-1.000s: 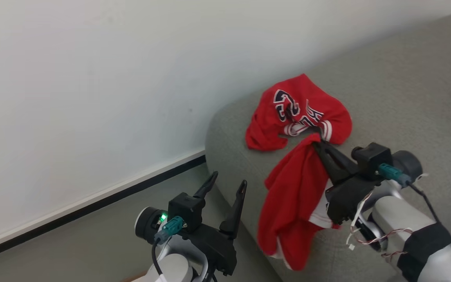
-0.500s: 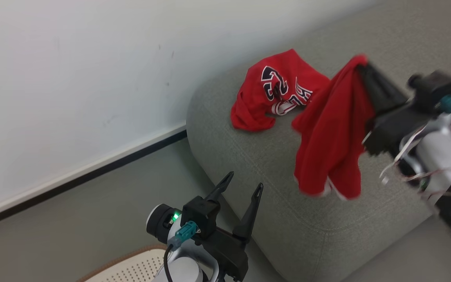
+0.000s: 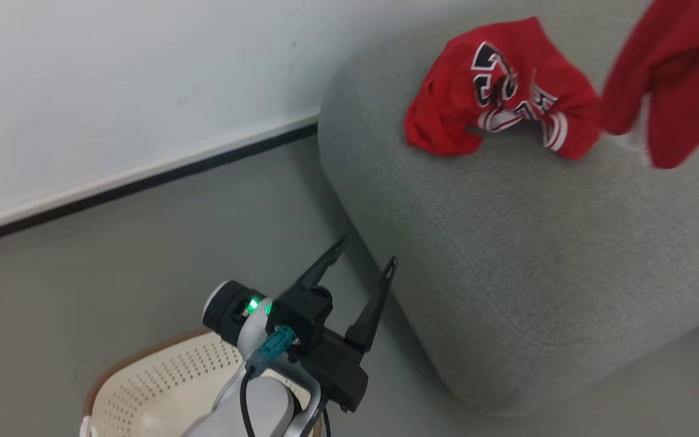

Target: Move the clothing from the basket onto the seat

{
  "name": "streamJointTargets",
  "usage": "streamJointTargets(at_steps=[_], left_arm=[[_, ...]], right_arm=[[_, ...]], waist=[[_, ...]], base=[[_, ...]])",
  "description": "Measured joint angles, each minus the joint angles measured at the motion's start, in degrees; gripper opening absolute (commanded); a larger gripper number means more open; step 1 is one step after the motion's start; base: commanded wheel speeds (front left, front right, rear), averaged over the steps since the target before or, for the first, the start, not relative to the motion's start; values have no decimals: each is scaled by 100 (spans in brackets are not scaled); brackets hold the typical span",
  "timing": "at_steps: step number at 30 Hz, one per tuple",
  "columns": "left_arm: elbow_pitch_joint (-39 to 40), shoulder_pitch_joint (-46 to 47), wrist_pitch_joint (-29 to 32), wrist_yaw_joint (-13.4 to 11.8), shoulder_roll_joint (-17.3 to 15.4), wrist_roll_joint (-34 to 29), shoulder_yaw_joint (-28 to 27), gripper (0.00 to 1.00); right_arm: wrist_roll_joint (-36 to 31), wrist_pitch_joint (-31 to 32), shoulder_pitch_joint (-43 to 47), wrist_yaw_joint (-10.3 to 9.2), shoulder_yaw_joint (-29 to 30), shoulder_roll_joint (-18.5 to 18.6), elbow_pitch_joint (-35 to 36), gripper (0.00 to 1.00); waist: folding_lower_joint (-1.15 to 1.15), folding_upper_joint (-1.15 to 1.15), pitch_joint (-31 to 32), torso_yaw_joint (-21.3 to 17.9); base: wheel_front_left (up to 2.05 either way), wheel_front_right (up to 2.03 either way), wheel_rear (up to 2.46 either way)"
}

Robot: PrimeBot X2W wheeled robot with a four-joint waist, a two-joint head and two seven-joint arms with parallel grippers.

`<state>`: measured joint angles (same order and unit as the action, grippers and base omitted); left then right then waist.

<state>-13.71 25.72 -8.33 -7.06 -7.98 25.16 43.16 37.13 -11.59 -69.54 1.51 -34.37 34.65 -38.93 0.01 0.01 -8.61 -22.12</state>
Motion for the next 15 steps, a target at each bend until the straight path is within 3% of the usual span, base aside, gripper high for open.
streamJointTargets(at_steps=[6, 15], left_arm=[[324, 315, 141, 0, -137, -167, -18, 100], [713, 617, 411, -1, -380, -432, -77, 100]], right_arm=[[64, 112, -386, -109, 260, 282, -439, 0], [4, 346, -399, -389, 243, 337, -1161, 0]], waist=[[0, 0, -463, 307], [0, 1, -1228, 712]], base=[[0, 0, 0], [0, 0, 0]])
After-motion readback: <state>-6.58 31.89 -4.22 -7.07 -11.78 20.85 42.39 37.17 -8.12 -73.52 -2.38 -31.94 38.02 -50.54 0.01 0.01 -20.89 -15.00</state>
